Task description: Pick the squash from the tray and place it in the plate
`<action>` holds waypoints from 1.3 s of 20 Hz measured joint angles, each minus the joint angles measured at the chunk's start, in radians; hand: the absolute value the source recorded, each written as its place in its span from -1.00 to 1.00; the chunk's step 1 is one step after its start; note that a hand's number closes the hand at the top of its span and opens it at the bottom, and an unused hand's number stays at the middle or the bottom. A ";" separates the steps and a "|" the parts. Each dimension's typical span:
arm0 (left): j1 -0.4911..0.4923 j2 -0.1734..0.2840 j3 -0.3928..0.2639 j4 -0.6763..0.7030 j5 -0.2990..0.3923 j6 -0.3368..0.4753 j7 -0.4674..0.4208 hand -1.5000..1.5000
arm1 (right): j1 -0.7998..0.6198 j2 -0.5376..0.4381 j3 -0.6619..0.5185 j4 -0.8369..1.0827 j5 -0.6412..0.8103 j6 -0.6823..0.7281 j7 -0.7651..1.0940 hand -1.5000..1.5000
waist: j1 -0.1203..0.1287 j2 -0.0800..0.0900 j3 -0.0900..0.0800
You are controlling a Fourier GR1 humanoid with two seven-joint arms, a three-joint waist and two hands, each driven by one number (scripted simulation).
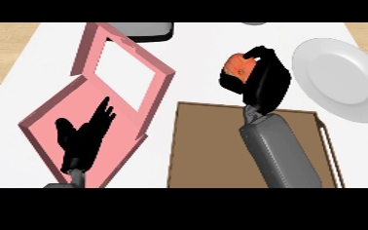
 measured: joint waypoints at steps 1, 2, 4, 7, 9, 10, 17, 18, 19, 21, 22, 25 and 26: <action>-0.001 -0.005 0.000 0.001 0.000 0.004 0.003 0.00 | 0.000 0.001 -0.016 -0.002 -0.001 -0.024 -0.002 1.00 | -0.003 -0.001 0.001; -0.003 -0.012 -0.004 -0.002 -0.007 0.014 0.009 0.00 | -0.005 -0.002 -0.041 0.004 -0.006 -0.049 -0.006 1.00 | -0.004 -0.001 0.001; 0.003 -0.009 -0.002 -0.007 -0.007 0.012 0.011 0.00 | 0.015 -0.013 -0.080 -0.011 -0.027 -0.103 -0.027 1.00 | -0.008 -0.001 0.001; -0.008 -0.013 0.003 0.005 -0.013 0.019 0.011 0.00 | 0.028 -0.049 -0.143 0.000 -0.090 -0.185 -0.088 1.00 | -0.010 -0.001 0.002; -0.004 -0.012 0.009 0.007 -0.009 0.011 0.002 0.00 | 0.044 -0.074 -0.179 0.027 -0.113 -0.232 -0.131 1.00 | -0.010 -0.001 0.002; -0.004 -0.015 0.009 0.011 -0.012 0.013 -0.006 0.00 | 0.052 -0.095 -0.201 0.034 -0.136 -0.249 -0.150 1.00 | -0.011 -0.002 0.003; 0.000 -0.022 0.003 -0.010 -0.016 0.014 0.015 0.00 | 0.043 -0.263 -0.356 0.196 -0.302 -0.373 -0.320 1.00 | -0.005 0.002 0.001; -0.002 -0.016 0.007 -0.008 -0.013 0.006 0.014 0.00 | 0.035 -0.290 -0.376 0.233 -0.347 -0.390 -0.358 1.00 | -0.002 0.003 0.001; -0.004 -0.017 0.006 -0.004 -0.014 0.003 0.012 0.00 | 0.026 -0.310 -0.390 0.268 -0.389 -0.406 -0.400 1.00 | -0.001 0.003 0.002; -0.012 -0.025 0.002 0.003 -0.022 0.007 0.010 0.00 | 0.004 -0.347 -0.418 0.340 -0.475 -0.431 -0.484 1.00 | 0.002 0.003 0.003; -0.010 -0.020 0.007 0.011 -0.018 -0.004 -0.007 0.00 | -0.003 -0.368 -0.433 0.370 -0.518 -0.439 -0.524 1.00 | 0.003 0.004 0.004; -0.005 -0.030 -0.004 -0.001 -0.026 0.001 -0.009 0.00 | -0.035 -0.428 -0.482 0.472 -0.635 -0.441 -0.648 1.00 | 0.010 0.006 0.004; -0.005 -0.032 -0.004 0.003 -0.028 0.000 -0.015 0.00 | -0.047 -0.441 -0.497 0.508 -0.666 -0.442 -0.688 1.00 | 0.013 0.007 0.004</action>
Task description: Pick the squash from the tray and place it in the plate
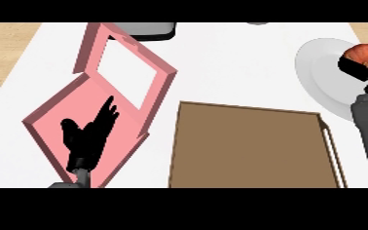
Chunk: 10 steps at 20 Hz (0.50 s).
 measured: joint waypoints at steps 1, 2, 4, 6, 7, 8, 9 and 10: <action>-0.004 -0.004 -0.003 0.002 -0.004 0.004 0.004 0.00 | -0.010 -0.011 -0.015 0.031 -0.034 0.000 -0.047 1.00 | 0.001 0.000 0.000; -0.012 0.000 0.003 0.003 0.004 -0.004 0.015 0.00 | -0.022 -0.027 -0.033 0.063 -0.063 0.004 -0.085 1.00 | 0.003 0.001 0.001; -0.011 -0.005 -0.002 0.003 0.002 -0.005 0.010 0.00 | -0.040 -0.059 -0.065 0.131 -0.107 0.037 -0.122 1.00 | 0.006 0.003 0.000; -0.017 -0.004 -0.004 0.006 0.000 -0.007 0.008 0.00 | -0.053 -0.089 -0.079 0.215 -0.119 0.098 -0.112 -1.00 | 0.013 0.007 0.000; -0.020 -0.005 -0.004 0.006 0.000 -0.009 0.008 0.00 | -0.057 -0.102 -0.080 0.256 -0.121 0.134 -0.109 -1.00 | 0.017 0.010 0.000; -0.021 -0.005 -0.003 0.007 0.000 -0.009 0.007 0.00 | -0.059 -0.110 -0.080 0.292 -0.125 0.167 -0.115 -1.00 | 0.019 0.010 0.000; -0.026 -0.003 -0.001 0.009 0.001 -0.012 0.010 0.00 | -0.069 -0.120 -0.085 0.324 -0.134 0.205 -0.122 -1.00 | 0.021 0.012 0.000; -0.025 -0.005 -0.004 0.007 -0.001 -0.011 0.010 0.00 | -0.071 -0.134 -0.094 0.350 -0.149 0.245 -0.141 -1.00 | 0.022 0.013 0.001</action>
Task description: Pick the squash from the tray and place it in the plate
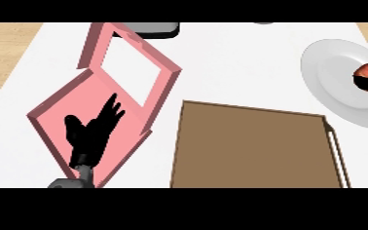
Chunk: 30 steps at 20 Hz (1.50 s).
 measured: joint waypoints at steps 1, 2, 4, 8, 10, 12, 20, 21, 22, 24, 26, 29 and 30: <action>-0.004 -0.001 0.000 0.000 0.001 -0.001 0.005 0.00 | -0.008 -0.008 -0.008 0.023 -0.012 0.031 -0.021 -1.00 | 0.003 0.002 0.001; -0.007 -0.002 -0.001 -0.001 0.000 0.002 0.011 0.00 | -0.013 -0.014 -0.019 0.044 -0.027 0.055 -0.051 -1.00 | 0.004 0.002 0.001; -0.006 -0.006 -0.003 0.002 -0.003 0.001 0.000 0.00 | -0.021 -0.021 -0.046 0.074 -0.060 0.092 -0.112 -1.00 | 0.006 0.003 0.002; 0.000 -0.004 -0.005 -0.005 -0.005 0.001 0.007 0.00 | -0.023 -0.004 -0.120 0.087 -0.146 0.121 -0.272 -1.00 | 0.004 0.003 0.003; 0.002 -0.005 -0.004 -0.007 -0.007 0.005 0.008 0.00 | -0.027 0.001 -0.168 0.078 -0.197 0.122 -0.349 -1.00 | 0.002 0.003 0.003; 0.002 -0.003 0.000 -0.008 -0.004 0.005 0.016 0.00 | -0.028 0.004 -0.219 0.072 -0.250 0.124 -0.423 -1.00 | -0.002 0.001 0.003; 0.013 0.004 0.018 0.000 0.000 -0.001 0.006 0.00 | 0.004 -0.052 -0.371 0.141 -0.418 0.285 -0.607 -1.00 | -0.019 -0.009 0.000; 0.016 0.007 0.020 -0.003 0.003 -0.006 0.007 0.00 | 0.019 -0.050 -0.382 0.146 -0.436 0.323 -0.633 -1.00 | -0.022 -0.011 -0.001; 0.018 0.006 0.021 -0.003 -0.002 -0.001 0.009 0.00 | 0.035 -0.055 -0.388 0.149 -0.450 0.365 -0.646 -1.00 | -0.027 -0.013 -0.001; 0.018 0.009 0.027 -0.001 -0.002 -0.001 0.009 0.00 | 0.066 -0.072 -0.392 0.157 -0.469 0.446 -0.669 -1.00 | -0.033 -0.016 -0.002; 0.018 0.010 0.029 -0.006 -0.003 0.001 0.025 0.00 | 0.095 -0.075 -0.388 0.156 -0.483 0.512 -0.690 -1.00 | -0.037 -0.018 -0.003; 0.023 0.012 0.036 -0.013 0.004 -0.005 0.035 0.00 | 0.158 -0.063 -0.375 0.150 -0.498 0.593 -0.729 -1.00 | -0.044 -0.020 -0.006; 0.030 0.010 0.032 -0.022 0.002 -0.006 0.038 0.00 | 0.175 -0.066 -0.370 0.149 -0.502 0.612 -0.735 -1.00 | -0.044 -0.020 -0.006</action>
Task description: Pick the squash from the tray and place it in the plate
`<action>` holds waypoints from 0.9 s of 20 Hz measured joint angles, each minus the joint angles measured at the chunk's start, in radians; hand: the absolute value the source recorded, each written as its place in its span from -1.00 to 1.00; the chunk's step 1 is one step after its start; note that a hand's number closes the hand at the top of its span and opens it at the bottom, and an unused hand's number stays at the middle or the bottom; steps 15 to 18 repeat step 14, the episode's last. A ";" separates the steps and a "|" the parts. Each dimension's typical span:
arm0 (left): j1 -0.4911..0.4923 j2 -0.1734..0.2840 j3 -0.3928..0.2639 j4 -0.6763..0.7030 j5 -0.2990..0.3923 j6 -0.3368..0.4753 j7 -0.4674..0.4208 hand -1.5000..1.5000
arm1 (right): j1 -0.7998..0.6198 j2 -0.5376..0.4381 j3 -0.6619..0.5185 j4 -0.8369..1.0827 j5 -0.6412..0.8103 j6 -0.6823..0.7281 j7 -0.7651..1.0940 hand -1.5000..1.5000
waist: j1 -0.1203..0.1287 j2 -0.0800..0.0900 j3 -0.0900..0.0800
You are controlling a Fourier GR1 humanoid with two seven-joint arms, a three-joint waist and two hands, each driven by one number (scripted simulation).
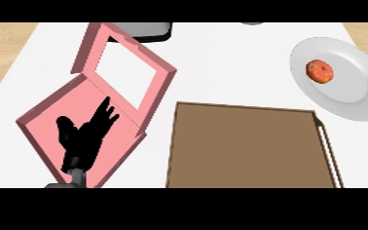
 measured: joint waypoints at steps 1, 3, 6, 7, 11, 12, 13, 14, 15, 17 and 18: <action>-0.001 0.004 0.006 0.000 0.003 -0.004 0.005 0.00 | 0.018 0.008 0.011 -0.020 -0.004 0.009 0.002 -1.00 | -0.002 -0.001 -0.001; 0.002 -0.003 0.011 0.017 -0.004 -0.002 -0.024 0.00 | 0.060 0.025 0.032 -0.058 -0.007 0.023 -0.001 -1.00 | -0.006 -0.005 0.000; -0.005 -0.001 0.021 0.021 -0.001 -0.005 -0.018 0.00 | 0.125 0.045 0.063 -0.124 -0.007 0.033 0.010 -1.00 | -0.010 -0.007 0.000; -0.001 0.000 0.023 0.024 0.002 -0.014 -0.029 0.00 | 0.154 0.048 0.070 -0.144 -0.009 0.041 0.011 -1.00 | -0.012 -0.007 -0.001; -0.001 -0.004 0.029 0.024 -0.002 -0.011 -0.029 0.00 | 0.258 0.106 0.108 -0.306 -0.021 0.024 0.068 -1.00 | -0.015 -0.008 -0.002; 0.003 -0.005 0.029 0.022 0.001 -0.017 -0.034 0.00 | 0.284 0.118 0.115 -0.347 -0.026 0.022 0.086 -1.00 | -0.016 -0.008 -0.002; 0.019 -0.009 0.024 0.008 -0.002 -0.015 -0.039 0.00 | 0.316 0.124 0.118 -0.386 -0.032 0.027 0.097 -1.00 | -0.016 -0.008 -0.002; 0.017 -0.008 0.025 0.007 -0.004 -0.014 -0.029 0.00 | 0.340 0.138 0.126 -0.430 -0.036 0.020 0.119 -1.00 | -0.015 -0.007 -0.002; 0.017 -0.008 0.025 0.007 -0.004 -0.014 -0.029 0.00 | 0.340 0.138 0.126 -0.430 -0.036 0.020 0.119 -1.00 | -0.015 -0.007 -0.002; 0.017 -0.008 0.025 0.007 -0.004 -0.014 -0.029 0.00 | 0.340 0.138 0.126 -0.430 -0.036 0.020 0.119 -1.00 | -0.015 -0.007 -0.002; 0.017 -0.008 0.025 0.007 -0.004 -0.014 -0.029 0.00 | 0.340 0.138 0.126 -0.430 -0.036 0.020 0.119 -1.00 | -0.015 -0.007 -0.002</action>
